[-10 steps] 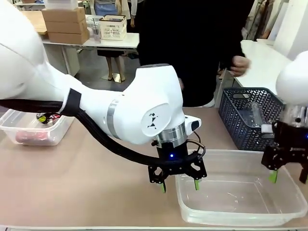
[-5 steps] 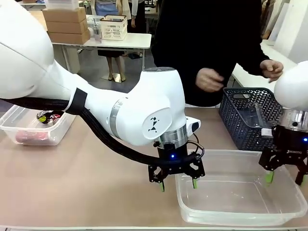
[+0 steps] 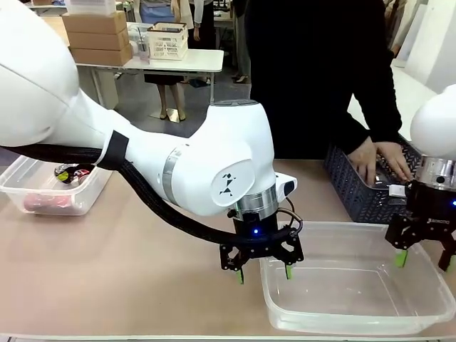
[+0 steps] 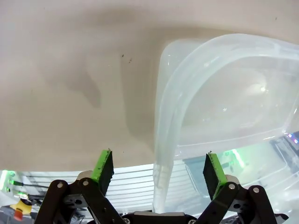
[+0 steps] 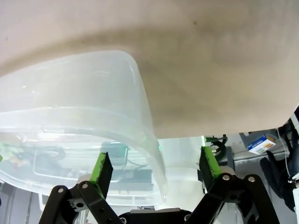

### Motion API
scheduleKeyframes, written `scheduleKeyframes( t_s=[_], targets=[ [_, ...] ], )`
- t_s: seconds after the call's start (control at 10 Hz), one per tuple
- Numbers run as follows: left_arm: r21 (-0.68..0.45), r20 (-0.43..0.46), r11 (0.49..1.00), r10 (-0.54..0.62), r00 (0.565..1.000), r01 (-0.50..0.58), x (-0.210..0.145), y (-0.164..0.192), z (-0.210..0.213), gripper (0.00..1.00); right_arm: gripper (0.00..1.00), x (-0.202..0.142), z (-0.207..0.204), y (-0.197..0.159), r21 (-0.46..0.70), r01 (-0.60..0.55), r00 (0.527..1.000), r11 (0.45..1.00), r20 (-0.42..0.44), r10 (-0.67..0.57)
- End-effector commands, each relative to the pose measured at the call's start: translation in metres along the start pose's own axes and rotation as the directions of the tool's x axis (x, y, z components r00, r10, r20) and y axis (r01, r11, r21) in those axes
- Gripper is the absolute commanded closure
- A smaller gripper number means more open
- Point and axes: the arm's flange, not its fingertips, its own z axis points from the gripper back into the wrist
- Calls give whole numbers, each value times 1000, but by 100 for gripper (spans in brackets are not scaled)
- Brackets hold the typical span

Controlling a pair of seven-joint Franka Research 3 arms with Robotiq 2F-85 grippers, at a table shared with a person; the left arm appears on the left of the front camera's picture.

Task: Sort the waste into each basket.
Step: Pick up the Organizing box on the right side of the table and lift it.

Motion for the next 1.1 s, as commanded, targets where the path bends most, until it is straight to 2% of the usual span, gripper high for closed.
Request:
scheduleKeyframes(
  t_s=[0.0,0.1,0.2,0.3,0.4,1.0],
  targets=[
    [12,-13,1000,-10,1000,10,0,0,0,60,60,-3,2,0,-6,-17,1000,1000,1,17],
    [10,-16,1000,-8,1000,8,0,0,0,60,60,-4,3,0,-3,-19,1000,1000,8,19],
    [5,-12,1000,-6,1000,6,-1,0,1,100,100,-4,4,0,-4,-17,1000,1000,12,17],
    [3,-11,1000,-6,1000,6,-1,0,1,66,66,-5,4,0,-5,-20,1000,1000,20,20],
    [-1,-7,1000,-4,1000,4,-1,0,2,100,100,-6,4,0,-2,-27,999,1000,21,27],
    [-20,-12,1000,-22,1000,21,-3,5,11,100,100,-10,12,6,-32,-37,999,999,33,38]
  ],
)
